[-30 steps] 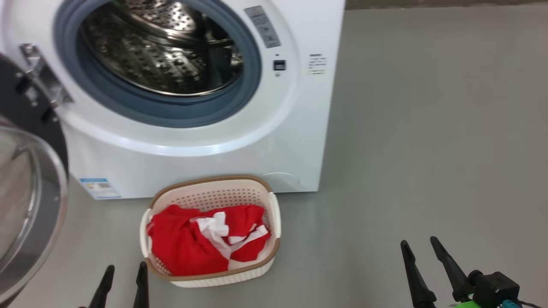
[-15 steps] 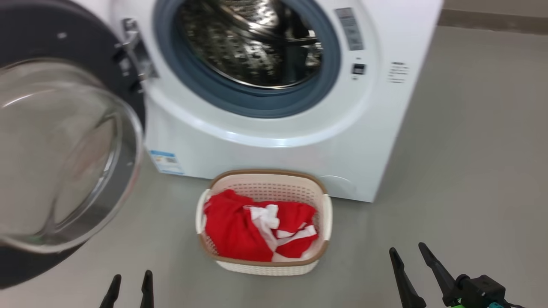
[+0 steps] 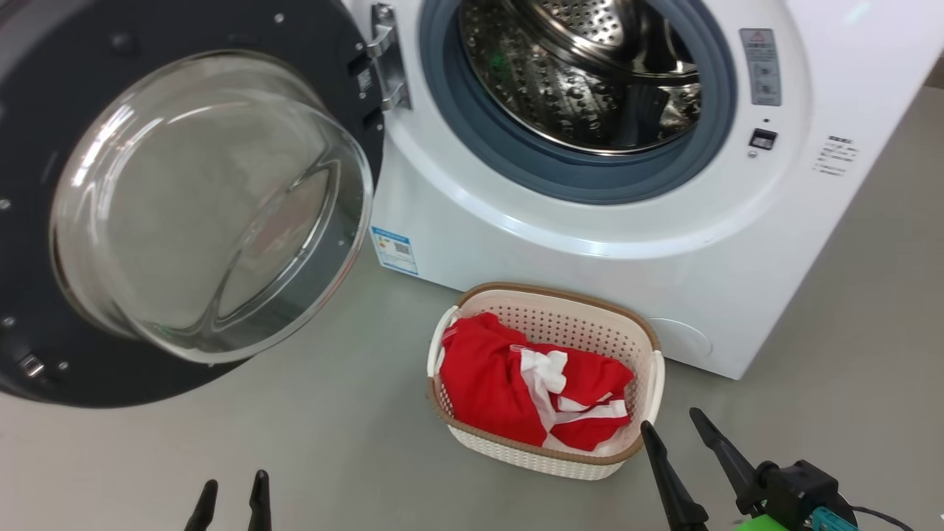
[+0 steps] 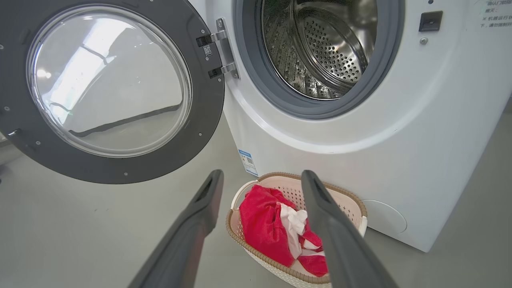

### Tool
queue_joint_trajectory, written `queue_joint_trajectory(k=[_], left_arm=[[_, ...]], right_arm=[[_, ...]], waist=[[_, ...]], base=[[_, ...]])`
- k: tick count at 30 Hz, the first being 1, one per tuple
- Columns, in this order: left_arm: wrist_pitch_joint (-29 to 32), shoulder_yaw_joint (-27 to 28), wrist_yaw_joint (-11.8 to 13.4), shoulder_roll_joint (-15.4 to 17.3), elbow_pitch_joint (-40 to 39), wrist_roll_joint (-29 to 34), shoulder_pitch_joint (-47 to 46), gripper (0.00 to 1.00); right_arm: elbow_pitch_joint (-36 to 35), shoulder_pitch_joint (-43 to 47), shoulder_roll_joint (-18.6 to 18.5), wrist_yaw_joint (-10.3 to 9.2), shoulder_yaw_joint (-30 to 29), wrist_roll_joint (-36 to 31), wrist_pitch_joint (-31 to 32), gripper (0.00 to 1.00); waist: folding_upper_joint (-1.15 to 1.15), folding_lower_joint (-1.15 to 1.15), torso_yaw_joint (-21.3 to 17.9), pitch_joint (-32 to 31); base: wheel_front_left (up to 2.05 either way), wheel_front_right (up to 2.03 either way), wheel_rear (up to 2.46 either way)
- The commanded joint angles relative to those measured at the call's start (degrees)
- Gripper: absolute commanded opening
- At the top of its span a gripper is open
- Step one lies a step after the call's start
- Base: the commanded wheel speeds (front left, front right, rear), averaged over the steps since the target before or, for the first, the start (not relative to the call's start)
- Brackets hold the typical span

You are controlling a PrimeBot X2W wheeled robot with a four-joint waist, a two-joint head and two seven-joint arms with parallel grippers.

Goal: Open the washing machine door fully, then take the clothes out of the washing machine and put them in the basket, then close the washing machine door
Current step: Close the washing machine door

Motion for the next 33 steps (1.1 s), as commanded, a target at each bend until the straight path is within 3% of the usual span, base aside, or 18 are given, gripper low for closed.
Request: queue_joint_trajectory(k=[1,16,17,18,19,28,33], left_arm=[[-0.46,1.85,0.25,0.35,-1.49,-0.71,-0.73,1.00],[-0.46,2.04,0.93,0.35,-3.13,-3.51,-0.59,1.00],[-0.46,2.11,0.79,0.35,-3.46,-3.88,-0.86,0.75],[-0.46,2.20,0.65,0.35,-3.96,-4.15,-1.18,0.31],[-0.46,2.39,0.52,0.35,-4.73,-4.66,-1.59,0.03],[-0.46,9.37,-0.34,0.68,-17.65,0.45,-9.99,0.00],[-0.46,12.82,-0.40,7.99,-22.69,0.95,-18.92,0.00]], right_arm=[[-0.84,-2.52,-0.42,0.42,1.66,-0.58,-0.37,1.00],[0.48,-4.45,-0.59,0.42,3.94,0.09,-0.37,1.00],[0.45,-4.42,-0.60,0.42,3.78,0.06,-0.37,1.00],[0.41,-4.36,-0.60,0.42,3.64,0.03,-0.37,1.00],[0.33,-4.26,-0.59,0.42,3.44,-0.04,-0.37,1.00],[-0.69,-2.55,-0.31,0.42,0.83,-0.67,-0.37,1.00],[-1.22,-1.87,-0.10,0.42,-0.89,-1.04,-0.37,1.00]], waist=[[0.00,0.00,1.20,0.58],[0.00,0.00,1.53,1.23],[0.00,0.00,1.49,1.18],[0.00,0.00,1.45,1.12],[0.00,0.00,1.42,1.09],[0.00,0.00,1.27,0.81],[0.00,0.00,1.38,1.00]], base=[[0.00,0.00,0.00],[0.00,0.00,0.00],[0.00,0.00,0.00],[0.00,0.00,0.00],[0.00,0.00,0.00],[0.00,0.00,0.00],[0.00,0.00,0.00]])
